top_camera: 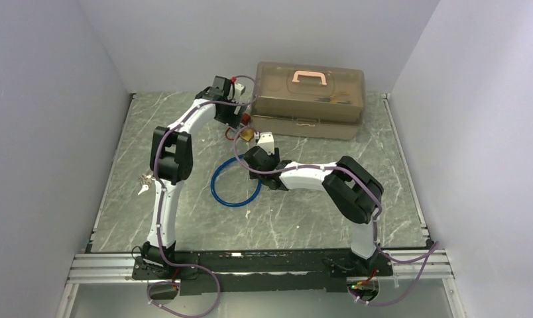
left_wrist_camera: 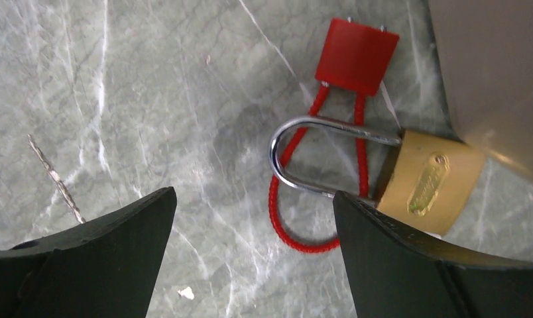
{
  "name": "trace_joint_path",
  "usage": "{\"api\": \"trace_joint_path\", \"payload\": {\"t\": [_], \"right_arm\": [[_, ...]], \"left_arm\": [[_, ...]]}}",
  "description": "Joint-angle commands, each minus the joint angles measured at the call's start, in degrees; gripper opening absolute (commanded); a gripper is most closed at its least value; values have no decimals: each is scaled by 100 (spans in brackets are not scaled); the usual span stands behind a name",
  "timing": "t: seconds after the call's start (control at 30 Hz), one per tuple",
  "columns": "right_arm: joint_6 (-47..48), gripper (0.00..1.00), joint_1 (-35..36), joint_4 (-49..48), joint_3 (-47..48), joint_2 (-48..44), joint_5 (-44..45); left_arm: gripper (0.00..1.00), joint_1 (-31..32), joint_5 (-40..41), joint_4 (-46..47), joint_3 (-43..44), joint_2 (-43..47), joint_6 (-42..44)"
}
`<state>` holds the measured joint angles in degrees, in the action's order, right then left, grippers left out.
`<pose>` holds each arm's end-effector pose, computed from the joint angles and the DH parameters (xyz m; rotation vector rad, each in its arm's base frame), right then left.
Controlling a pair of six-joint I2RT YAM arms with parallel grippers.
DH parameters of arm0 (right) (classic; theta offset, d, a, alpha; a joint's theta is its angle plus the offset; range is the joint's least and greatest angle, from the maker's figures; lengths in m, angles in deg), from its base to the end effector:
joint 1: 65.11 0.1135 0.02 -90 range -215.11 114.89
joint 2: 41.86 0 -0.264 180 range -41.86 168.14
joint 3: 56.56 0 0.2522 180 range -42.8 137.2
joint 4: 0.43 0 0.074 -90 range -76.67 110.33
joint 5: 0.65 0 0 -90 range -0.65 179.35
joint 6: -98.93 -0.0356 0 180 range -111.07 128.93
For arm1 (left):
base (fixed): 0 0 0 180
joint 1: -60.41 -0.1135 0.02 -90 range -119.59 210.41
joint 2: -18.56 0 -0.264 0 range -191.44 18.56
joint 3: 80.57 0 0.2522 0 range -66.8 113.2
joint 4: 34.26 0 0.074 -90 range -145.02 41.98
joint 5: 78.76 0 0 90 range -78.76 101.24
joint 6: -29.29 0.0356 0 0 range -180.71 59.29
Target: Unlock with the key
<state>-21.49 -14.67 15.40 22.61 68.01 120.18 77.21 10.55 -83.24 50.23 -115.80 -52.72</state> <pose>0.2679 0.2956 0.1571 -0.1464 2.2411 0.1086 0.5005 -0.1516 0.1996 0.5393 2.4303 -0.0798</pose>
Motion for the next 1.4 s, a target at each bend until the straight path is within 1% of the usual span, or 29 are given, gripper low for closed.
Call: {"api": "trace_joint_path", "payload": {"t": [0.0, 0.13, 0.23, 0.3, 0.43, 0.63, 0.7, 0.77, 0.83, 0.9, 1.07, 1.2, 1.37], "right_arm": [[-247, 60, 9, -171, 60, 90, 88], [-369, 51, 3, -167, 35, 140, 162], [-506, 46, 1, -149, -15, 149, 173], [-606, 43, -2, -116, -79, 129, 197], [-836, 41, -31, -42, -295, 20, 264], [-1255, 35, -39, 121, -836, -314, 544], [-1364, 34, -51, 139, -1068, -530, 658], [-1475, 34, -67, 161, -1314, -778, 743], [-1584, 34, -153, 244, -1531, -969, 818], [-1682, 34, -287, 328, -1698, -1143, 851], [-1924, 33, -920, 435, -2099, -1573, 693], [-1955, 32, -1362, 441, -2310, -1919, 595], [-1862, 31, -1374, 454, -2273, -2028, 544]], "left_arm": [[94, 226, 895, -55, 692, -387, -49], [94, 491, 1532, -280, 1025, -632, 252], [93, 609, 1813, -387, 1108, -715, 447], [93, 658, 2064, -386, 1013, -721, 670], [94, 700, 2530, -209, 268, -606, 1133], [93, 787, 2672, 592, -1214, 7, 1556], [97, 859, 2801, 678, -1616, 141, 1684], [99, 951, 2994, 1143, -2126, 414, 1993], [95, 1027, 2941, 1271, -2472, 631, 2113], [97, 1094, 2939, 1375, -2768, 805, 2171], [96, 1317, 2966, 2018, -3670, 1246, 2524], [96, 1642, 2870, 2618, -4512, 1676, 2863], [94, 1835, 2551, 2305, -4839, 1973, 2660]]}}
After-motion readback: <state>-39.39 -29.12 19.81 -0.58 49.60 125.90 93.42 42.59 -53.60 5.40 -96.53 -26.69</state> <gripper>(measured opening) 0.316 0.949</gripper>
